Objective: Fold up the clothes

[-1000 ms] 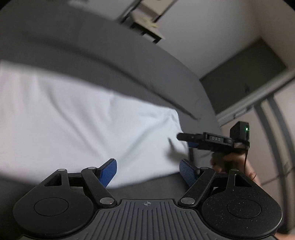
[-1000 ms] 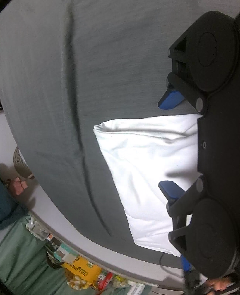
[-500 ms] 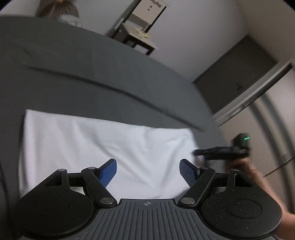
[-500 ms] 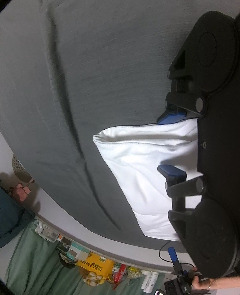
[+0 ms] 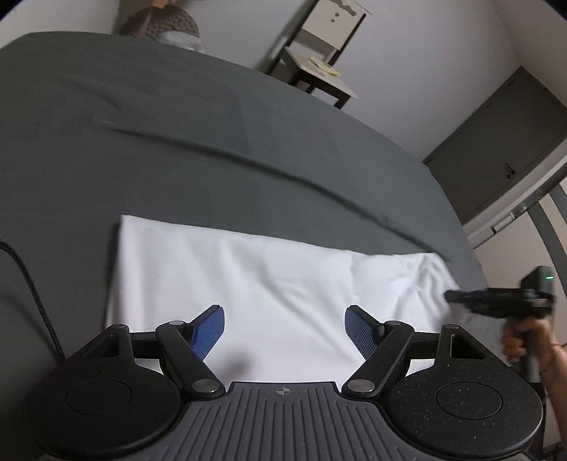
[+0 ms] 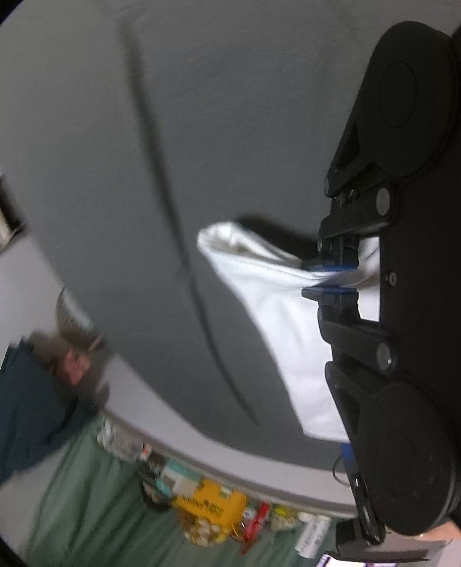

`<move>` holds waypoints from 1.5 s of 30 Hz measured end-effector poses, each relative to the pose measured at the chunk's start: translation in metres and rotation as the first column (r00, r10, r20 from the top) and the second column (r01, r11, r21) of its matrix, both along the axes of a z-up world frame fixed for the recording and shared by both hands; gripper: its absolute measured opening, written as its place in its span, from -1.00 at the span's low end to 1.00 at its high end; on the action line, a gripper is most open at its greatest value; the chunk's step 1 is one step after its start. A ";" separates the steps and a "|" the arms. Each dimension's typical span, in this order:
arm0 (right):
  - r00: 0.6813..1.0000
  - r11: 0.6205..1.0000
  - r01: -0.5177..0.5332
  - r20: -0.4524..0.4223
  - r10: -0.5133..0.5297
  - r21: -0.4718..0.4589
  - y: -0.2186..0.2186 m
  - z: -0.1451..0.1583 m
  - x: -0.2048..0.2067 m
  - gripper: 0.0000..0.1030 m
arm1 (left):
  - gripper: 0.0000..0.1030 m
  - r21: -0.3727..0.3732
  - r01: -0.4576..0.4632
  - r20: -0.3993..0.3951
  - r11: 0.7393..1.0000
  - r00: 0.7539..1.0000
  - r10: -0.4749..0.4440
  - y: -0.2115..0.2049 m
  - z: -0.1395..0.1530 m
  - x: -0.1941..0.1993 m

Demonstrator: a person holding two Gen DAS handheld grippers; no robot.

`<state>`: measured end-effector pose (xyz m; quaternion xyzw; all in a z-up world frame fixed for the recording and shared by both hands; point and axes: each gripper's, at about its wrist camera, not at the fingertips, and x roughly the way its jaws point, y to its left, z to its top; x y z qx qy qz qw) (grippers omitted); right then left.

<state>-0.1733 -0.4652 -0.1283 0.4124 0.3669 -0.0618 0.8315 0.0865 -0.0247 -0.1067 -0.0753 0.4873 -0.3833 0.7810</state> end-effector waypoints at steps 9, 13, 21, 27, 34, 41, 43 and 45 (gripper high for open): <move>0.969 0.959 -0.224 0.070 0.238 -0.172 0.093 0.086 0.045 -0.88 | 0.51 -0.025 -0.040 -0.004 0.999 0.999 0.040 0.029 0.000 0.000; 0.937 0.926 -0.315 0.091 0.339 -0.206 0.135 0.104 0.080 -0.88 | 0.51 0.002 -0.091 0.084 0.996 0.992 0.091 0.038 0.010 -0.004; 0.896 0.890 -0.424 0.065 0.439 -0.165 0.205 0.101 0.153 -0.88 | 0.51 -0.115 -0.258 0.123 0.959 0.954 0.272 0.076 0.025 -0.006; 0.887 0.882 -0.458 0.003 0.461 -0.110 0.250 0.058 0.204 -0.88 | 0.51 -0.227 -0.368 0.119 0.902 0.909 0.400 0.091 0.025 -0.008; 0.883 0.884 -0.467 -0.065 0.466 -0.011 0.277 -0.001 0.239 -0.88 | 0.51 -0.214 -0.401 0.075 0.890 0.902 0.425 0.088 0.007 0.000; 0.897 0.899 -0.435 -0.067 0.437 0.043 0.277 -0.021 0.244 -0.65 | 0.51 -0.206 -0.418 0.059 0.885 0.897 0.438 0.081 -0.001 0.002; 0.896 0.893 -0.442 -0.012 0.445 0.088 0.277 -0.023 0.240 -0.09 | 0.51 -0.206 -0.420 0.060 0.884 0.896 0.440 0.079 -0.002 0.004; 0.878 0.870 -0.478 0.079 0.472 0.119 0.278 -0.018 0.231 0.33 | 0.51 -0.212 -0.427 0.062 0.879 0.892 0.448 0.079 -0.002 0.004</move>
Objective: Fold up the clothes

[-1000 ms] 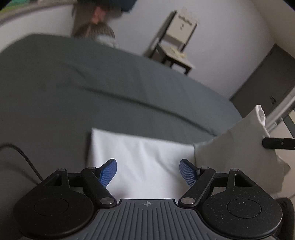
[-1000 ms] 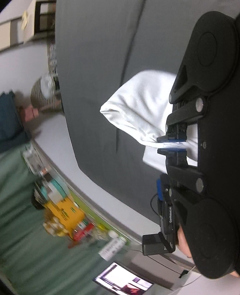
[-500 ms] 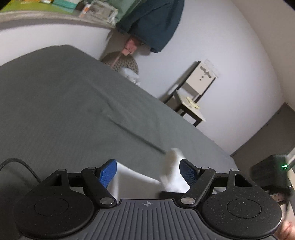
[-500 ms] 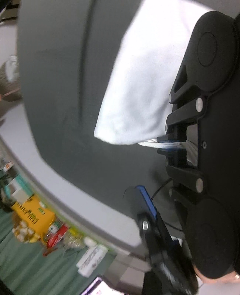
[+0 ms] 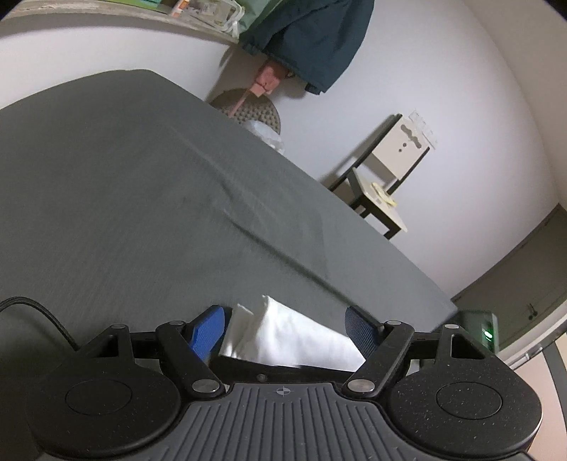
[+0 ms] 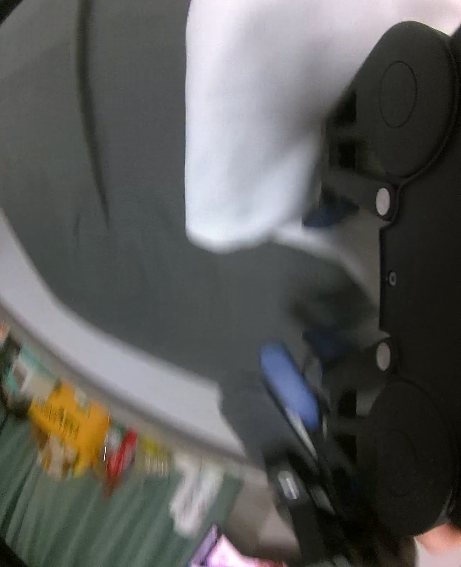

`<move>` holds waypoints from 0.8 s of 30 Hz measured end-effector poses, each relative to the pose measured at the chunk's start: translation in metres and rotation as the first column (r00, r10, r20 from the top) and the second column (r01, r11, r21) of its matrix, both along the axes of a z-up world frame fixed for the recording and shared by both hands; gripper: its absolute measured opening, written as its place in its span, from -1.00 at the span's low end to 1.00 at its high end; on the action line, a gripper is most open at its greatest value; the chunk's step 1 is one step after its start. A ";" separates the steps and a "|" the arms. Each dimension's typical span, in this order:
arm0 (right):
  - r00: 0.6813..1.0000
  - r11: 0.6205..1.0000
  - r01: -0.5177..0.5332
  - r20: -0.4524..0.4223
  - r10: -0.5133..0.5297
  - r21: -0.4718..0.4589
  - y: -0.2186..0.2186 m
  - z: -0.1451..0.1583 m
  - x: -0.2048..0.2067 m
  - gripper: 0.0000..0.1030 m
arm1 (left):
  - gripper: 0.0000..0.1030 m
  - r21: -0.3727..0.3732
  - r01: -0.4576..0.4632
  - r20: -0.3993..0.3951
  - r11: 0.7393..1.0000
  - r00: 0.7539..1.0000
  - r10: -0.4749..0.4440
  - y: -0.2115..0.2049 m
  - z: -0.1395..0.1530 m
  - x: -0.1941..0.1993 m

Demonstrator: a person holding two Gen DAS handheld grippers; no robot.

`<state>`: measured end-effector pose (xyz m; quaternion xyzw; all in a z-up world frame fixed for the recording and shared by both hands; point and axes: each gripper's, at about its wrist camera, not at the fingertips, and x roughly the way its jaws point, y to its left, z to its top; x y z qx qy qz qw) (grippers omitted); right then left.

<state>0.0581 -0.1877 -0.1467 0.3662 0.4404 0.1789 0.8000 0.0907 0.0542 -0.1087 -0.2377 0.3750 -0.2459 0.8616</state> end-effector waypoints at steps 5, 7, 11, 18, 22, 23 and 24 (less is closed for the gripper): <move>0.976 0.992 -0.047 0.205 0.071 -0.120 0.001 0.030 -0.059 0.33 | 0.51 -0.032 -0.034 0.009 0.999 0.999 0.034 0.011 0.001 -0.004; 0.951 0.972 -0.039 0.291 0.108 -0.233 0.003 0.043 -0.092 0.33 | 0.51 -0.040 -0.028 -0.006 0.999 1.000 0.028 0.009 -0.002 -0.003; 0.902 0.844 -0.057 0.335 0.272 -0.534 0.022 0.051 -0.137 0.25 | 0.51 0.011 0.059 -0.039 0.998 0.998 -0.058 -0.011 -0.007 0.005; 0.848 0.646 -0.050 0.309 0.431 -0.762 0.066 0.046 -0.153 -0.25 | 0.51 0.199 0.161 -0.049 0.967 0.987 -0.155 -0.058 -0.015 0.031; 0.803 0.574 -0.002 0.340 0.489 -0.819 0.087 0.046 -0.156 -0.25 | 0.49 0.287 0.210 -0.014 0.935 0.976 -0.215 -0.071 -0.018 0.038; 0.793 0.554 0.003 0.339 0.506 -0.832 0.092 0.046 -0.155 -0.25 | 0.49 0.299 0.208 -0.018 0.931 0.977 -0.213 -0.072 -0.020 0.042; 0.784 0.545 -0.001 0.337 0.522 -0.839 0.096 0.045 -0.152 -0.25 | 0.41 0.300 0.210 -0.027 0.931 0.977 -0.212 -0.071 -0.020 0.044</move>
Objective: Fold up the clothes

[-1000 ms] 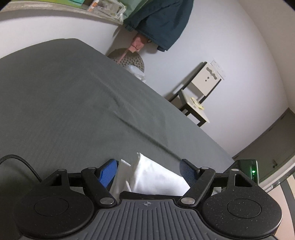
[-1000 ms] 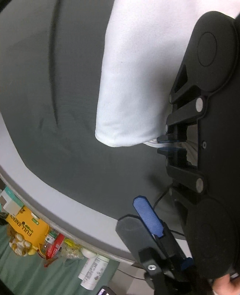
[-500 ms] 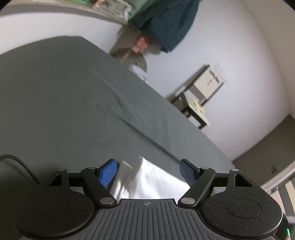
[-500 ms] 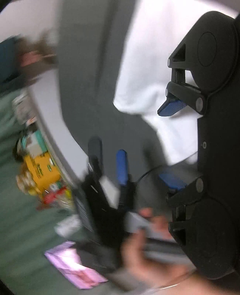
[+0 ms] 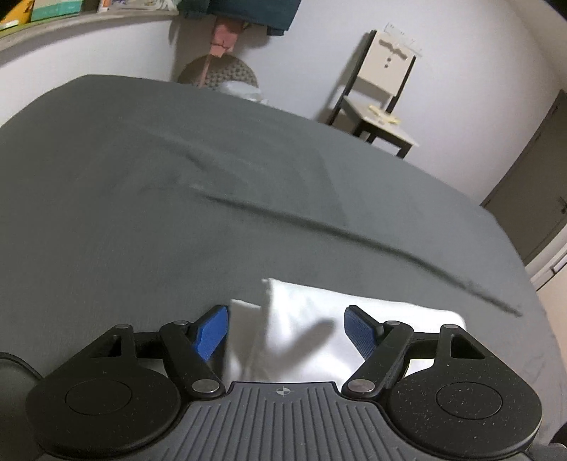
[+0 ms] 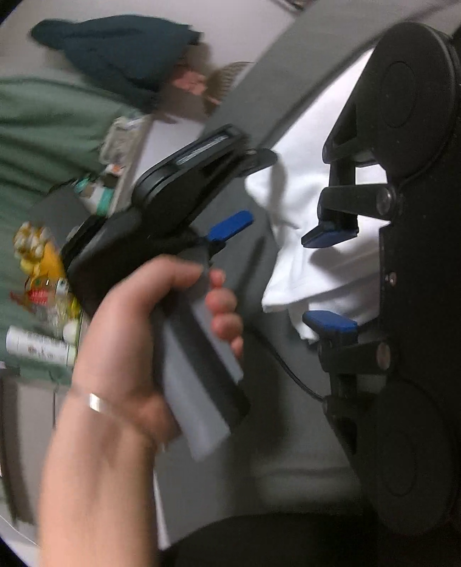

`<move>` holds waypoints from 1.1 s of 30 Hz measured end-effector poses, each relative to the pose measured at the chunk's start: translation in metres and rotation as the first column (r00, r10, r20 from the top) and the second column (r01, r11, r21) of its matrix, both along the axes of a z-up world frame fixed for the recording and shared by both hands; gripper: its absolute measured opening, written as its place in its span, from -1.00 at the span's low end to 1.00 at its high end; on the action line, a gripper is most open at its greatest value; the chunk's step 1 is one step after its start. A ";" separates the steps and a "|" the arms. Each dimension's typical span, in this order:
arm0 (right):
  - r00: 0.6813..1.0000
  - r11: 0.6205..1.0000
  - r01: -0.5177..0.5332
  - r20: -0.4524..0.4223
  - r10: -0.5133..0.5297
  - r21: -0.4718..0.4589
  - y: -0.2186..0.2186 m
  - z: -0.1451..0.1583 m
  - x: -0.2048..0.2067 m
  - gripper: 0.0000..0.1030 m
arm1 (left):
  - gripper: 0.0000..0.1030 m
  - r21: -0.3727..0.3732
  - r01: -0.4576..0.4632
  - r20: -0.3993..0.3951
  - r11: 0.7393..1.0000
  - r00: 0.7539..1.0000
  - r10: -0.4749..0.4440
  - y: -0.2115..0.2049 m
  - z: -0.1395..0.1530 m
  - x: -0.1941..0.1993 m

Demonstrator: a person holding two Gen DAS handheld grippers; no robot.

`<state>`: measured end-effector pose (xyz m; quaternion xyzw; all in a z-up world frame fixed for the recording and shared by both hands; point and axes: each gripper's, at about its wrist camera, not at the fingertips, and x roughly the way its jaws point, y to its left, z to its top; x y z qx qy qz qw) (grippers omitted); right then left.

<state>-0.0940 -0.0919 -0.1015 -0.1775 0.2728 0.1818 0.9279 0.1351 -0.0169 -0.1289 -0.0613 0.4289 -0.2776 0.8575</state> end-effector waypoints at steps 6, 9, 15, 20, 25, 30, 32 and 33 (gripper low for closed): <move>0.998 0.994 -0.057 0.027 0.060 -0.097 0.015 -0.011 0.008 -0.24 | -0.40 -0.042 0.020 -0.030 0.999 0.999 -0.021 0.003 -0.005 0.005; 0.996 0.991 -0.070 0.041 0.075 -0.115 0.016 -0.015 0.007 -0.44 | -0.86 -0.023 0.039 -0.017 0.999 0.999 -0.039 -0.002 -0.007 0.006; 0.998 0.998 -0.059 0.038 0.059 0.015 0.004 0.000 0.004 -0.80 | -0.90 0.061 0.035 0.035 0.998 0.999 -0.037 -0.009 -0.003 0.007; 0.995 0.993 -0.068 0.076 0.061 0.092 -0.003 0.022 -0.001 -0.80 | -0.92 0.051 -0.017 0.074 0.999 0.997 0.013 0.001 0.014 0.004; 0.997 0.997 -0.064 -0.049 0.067 0.052 -0.002 -0.005 0.011 -0.71 | -0.90 0.079 0.004 0.008 0.997 1.000 -0.005 0.009 -0.001 0.011; 0.996 0.990 -0.055 -0.058 0.063 0.130 -0.007 -0.002 0.010 -0.10 | -0.21 0.037 -0.075 -0.032 0.996 0.997 0.076 0.030 -0.003 0.019; 0.997 0.982 -0.036 -0.060 0.048 0.185 -0.015 0.004 0.003 -0.10 | -0.02 0.039 -0.134 0.015 0.990 0.991 0.134 0.040 0.005 0.014; 0.998 0.975 -0.014 -0.060 0.028 0.220 -0.022 0.008 0.001 -0.10 | -0.02 0.042 -0.156 0.035 0.987 0.987 0.154 0.044 0.008 0.010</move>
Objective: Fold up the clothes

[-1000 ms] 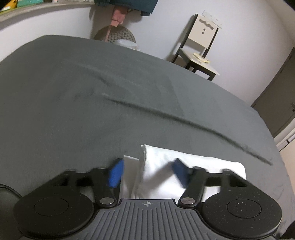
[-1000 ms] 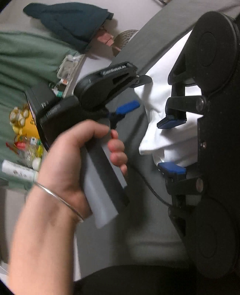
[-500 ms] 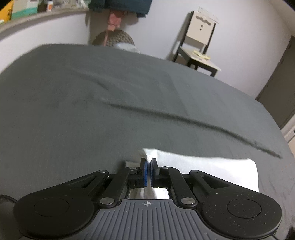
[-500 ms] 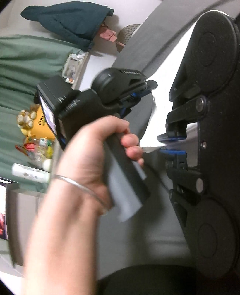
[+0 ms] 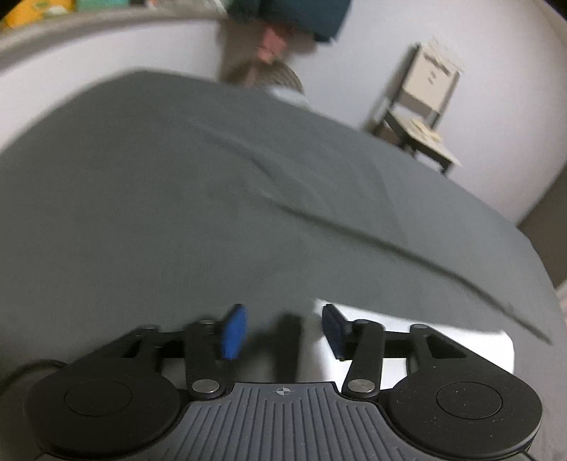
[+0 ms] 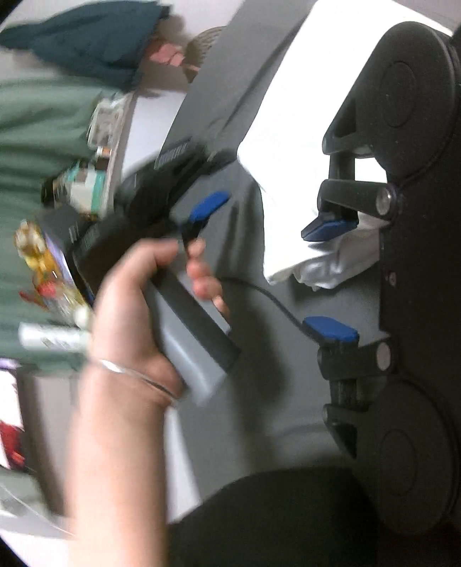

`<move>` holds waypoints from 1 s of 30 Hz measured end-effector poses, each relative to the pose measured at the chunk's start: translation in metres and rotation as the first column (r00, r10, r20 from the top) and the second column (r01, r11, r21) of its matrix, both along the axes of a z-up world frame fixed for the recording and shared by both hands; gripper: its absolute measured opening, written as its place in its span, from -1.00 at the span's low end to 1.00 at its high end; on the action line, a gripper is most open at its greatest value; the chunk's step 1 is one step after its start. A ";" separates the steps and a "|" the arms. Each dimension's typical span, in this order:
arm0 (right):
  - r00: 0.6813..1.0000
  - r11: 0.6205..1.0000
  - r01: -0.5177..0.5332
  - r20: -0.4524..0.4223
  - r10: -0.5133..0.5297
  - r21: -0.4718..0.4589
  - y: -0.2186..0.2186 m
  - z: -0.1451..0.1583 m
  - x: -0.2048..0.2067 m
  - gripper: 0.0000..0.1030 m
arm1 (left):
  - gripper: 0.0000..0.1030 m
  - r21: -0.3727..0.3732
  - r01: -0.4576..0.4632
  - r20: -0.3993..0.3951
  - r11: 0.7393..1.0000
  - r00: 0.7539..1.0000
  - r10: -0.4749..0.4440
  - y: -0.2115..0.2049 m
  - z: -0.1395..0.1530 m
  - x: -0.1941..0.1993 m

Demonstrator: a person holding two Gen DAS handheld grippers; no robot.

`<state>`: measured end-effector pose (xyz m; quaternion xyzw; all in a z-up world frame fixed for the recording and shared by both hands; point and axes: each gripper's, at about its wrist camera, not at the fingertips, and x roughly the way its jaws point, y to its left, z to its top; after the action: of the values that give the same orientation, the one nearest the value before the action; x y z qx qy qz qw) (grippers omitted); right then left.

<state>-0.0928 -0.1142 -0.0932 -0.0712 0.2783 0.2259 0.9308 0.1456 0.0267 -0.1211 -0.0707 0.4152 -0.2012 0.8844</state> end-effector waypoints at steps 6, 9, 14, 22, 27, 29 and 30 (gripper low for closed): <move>0.979 0.970 0.204 -0.032 -0.201 0.129 -0.055 0.018 -0.006 0.16 | -0.02 -0.160 0.041 0.009 0.986 0.999 -0.040 0.016 0.021 -0.022; 0.945 0.930 0.326 -0.094 -0.314 0.169 -0.095 0.020 0.004 0.17 | -0.02 -0.177 0.193 0.043 0.965 0.981 -0.188 0.004 0.037 -0.039; 0.896 0.853 0.439 -0.204 -0.394 0.283 -0.164 0.015 0.026 0.12 | -0.02 -0.045 0.400 0.050 0.916 0.916 -0.397 -0.019 0.047 -0.061; 0.901 0.817 0.412 -0.313 -0.300 0.404 -0.199 0.005 0.055 0.15 | -0.02 0.034 0.562 -0.122 0.826 0.823 -0.555 -0.020 0.018 -0.074; 0.906 0.850 0.395 -0.301 -0.297 0.349 -0.198 0.000 0.056 0.00 | -0.02 0.020 0.547 -0.135 0.837 0.831 -0.540 -0.011 -0.003 -0.079; 0.903 0.845 0.402 -0.308 -0.300 0.354 -0.200 0.000 0.055 -0.07 | -0.02 0.015 0.540 -0.135 0.842 0.835 -0.533 -0.006 -0.003 -0.082; 0.901 0.842 0.405 -0.311 -0.302 0.356 -0.200 0.000 0.054 -0.13 | -0.03 0.020 0.539 -0.136 0.842 0.836 -0.532 -0.006 -0.002 -0.083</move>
<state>-0.0391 -0.3144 -0.0937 0.2081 0.3444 0.1096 0.9089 0.0626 0.0212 -0.1227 0.0610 0.4784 -0.4238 0.7667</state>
